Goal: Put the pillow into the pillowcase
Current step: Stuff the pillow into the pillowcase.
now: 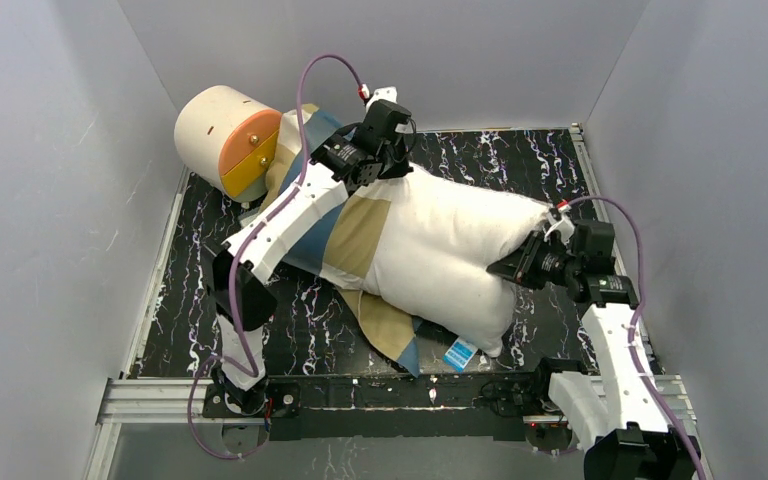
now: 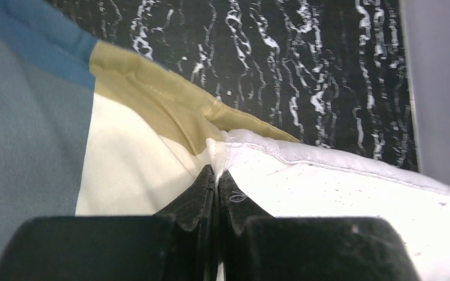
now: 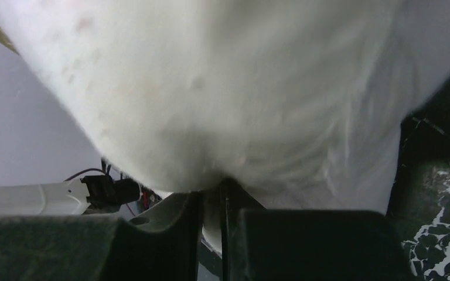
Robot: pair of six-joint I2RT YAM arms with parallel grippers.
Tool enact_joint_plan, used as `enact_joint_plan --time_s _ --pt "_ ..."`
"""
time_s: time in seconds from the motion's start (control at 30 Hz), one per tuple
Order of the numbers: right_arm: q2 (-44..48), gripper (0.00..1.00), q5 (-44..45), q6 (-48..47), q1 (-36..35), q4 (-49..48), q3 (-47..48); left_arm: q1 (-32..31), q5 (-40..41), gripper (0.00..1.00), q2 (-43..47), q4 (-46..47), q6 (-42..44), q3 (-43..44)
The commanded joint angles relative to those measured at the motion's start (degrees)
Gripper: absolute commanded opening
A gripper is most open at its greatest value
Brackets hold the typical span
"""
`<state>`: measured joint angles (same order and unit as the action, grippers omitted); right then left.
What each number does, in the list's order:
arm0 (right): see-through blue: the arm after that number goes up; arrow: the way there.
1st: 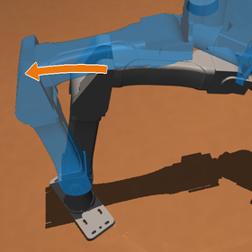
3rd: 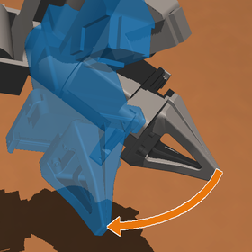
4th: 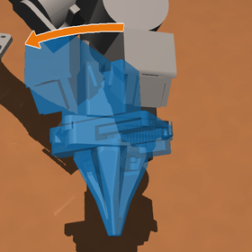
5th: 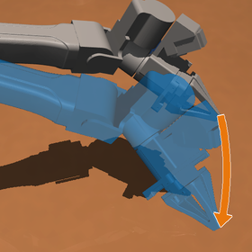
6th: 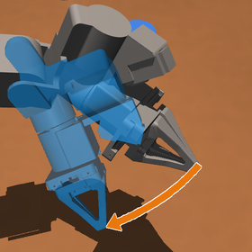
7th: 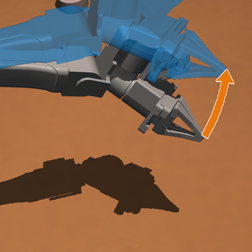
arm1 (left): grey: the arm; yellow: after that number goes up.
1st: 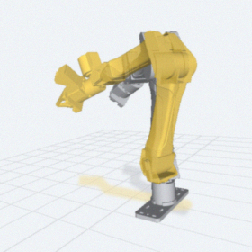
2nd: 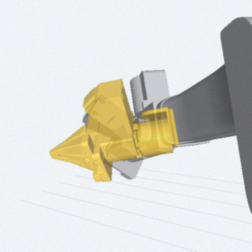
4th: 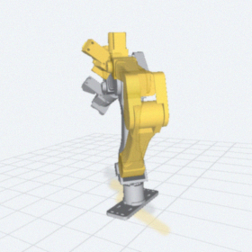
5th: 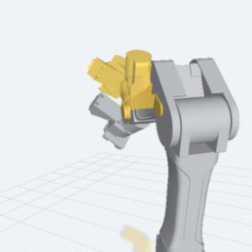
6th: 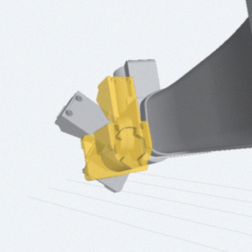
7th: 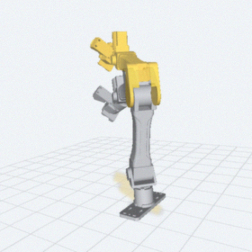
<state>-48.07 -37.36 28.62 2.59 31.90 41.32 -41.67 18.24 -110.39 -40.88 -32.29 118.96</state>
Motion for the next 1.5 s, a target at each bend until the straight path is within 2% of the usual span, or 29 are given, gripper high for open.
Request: enact_joint_plan --time_s 0.0,0.13,0.23,0.4,0.47,0.6,0.73,0.83,0.93,1.0,1.17,1.23,1.33,1.4,1.47 --pt "2.8 0.21 -1.5 5.1 -4.0 -1.8 -5.9 -2.7 -4.7 0.00 6.2 13.3 -5.4 -6.3" --pt "1.5 0.25 4.2 4.1 -9.6 1.2 -4.5 -3.8 -7.7 0.00 8.0 15.3 -4.6 -10.4" --pt "1.4 0.34 7.7 2.3 -11.5 4.6 -0.1 -3.8 -7.9 0.00 10.7 16.8 -3.0 -12.9" --pt "0.3 0.73 15.0 -0.2 -11.5 15.9 20.5 -3.9 -8.8 0.00 15.0 18.4 2.0 -16.5" --pt "-1.3 0.82 16.8 -1.2 -11.6 17.6 28.4 -3.8 -9.1 0.00 17.2 20.4 3.3 -19.2" --pt "-7.5 0.89 14.4 -2.6 -11.5 16.6 38.0 -3.8 -9.8 0.00 21.7 24.8 5.8 -24.2" --pt "-13.8 0.94 11.7 -4.2 -11.5 9.7 43.4 -3.8 -10.3 0.00 25.2 28.5 7.5 -28.1" --pt "-21.4 0.94 2.9 -9.3 -11.5 4.3 45.8 -3.8 -11.6 0.00 25.8 29.3 8.2 -28.6" --pt "-29.3 0.91 -4.6 -14.9 -12.2 7.4 48.0 -3.8 -12.4 0.00 26.4 29.6 8.1 -29.4" --pt "-32.0 0.91 -2.8 -17.1 -15.2 10.0 47.3 -3.8 -12.4 0.00 26.8 28.8 7.3 -29.7" --pt "-33.9 0.85 1.2 -15.2 -26.1 4.8 40.2 -3.8 -14.1 0.00 29.0 28.2 3.7 -32.7" --pt "-34.0 0.73 1.9 -14.6 -29.3 2.7 38.3 -3.8 -14.0 0.00 30.9 28.0 1.9 -34.8" --pt "-31.6 0.17 7.0 -14.0 -36.0 -0.9 34.8 -3.8 -13.4 0.12 33.2 21.7 1.2 -35.1" --pt "-28.1 0.03 13.3 -12.5 -40.0 -4.2 30.7 -3.9 -7.9 0.25 33.5 11.7 2.8 -30.9" --pt "-24.4 0.01 17.4 -9.7 -42.4 -7.6 25.5 -3.7 -0.3 0.36 33.9 1.6 4.0 -26.9"
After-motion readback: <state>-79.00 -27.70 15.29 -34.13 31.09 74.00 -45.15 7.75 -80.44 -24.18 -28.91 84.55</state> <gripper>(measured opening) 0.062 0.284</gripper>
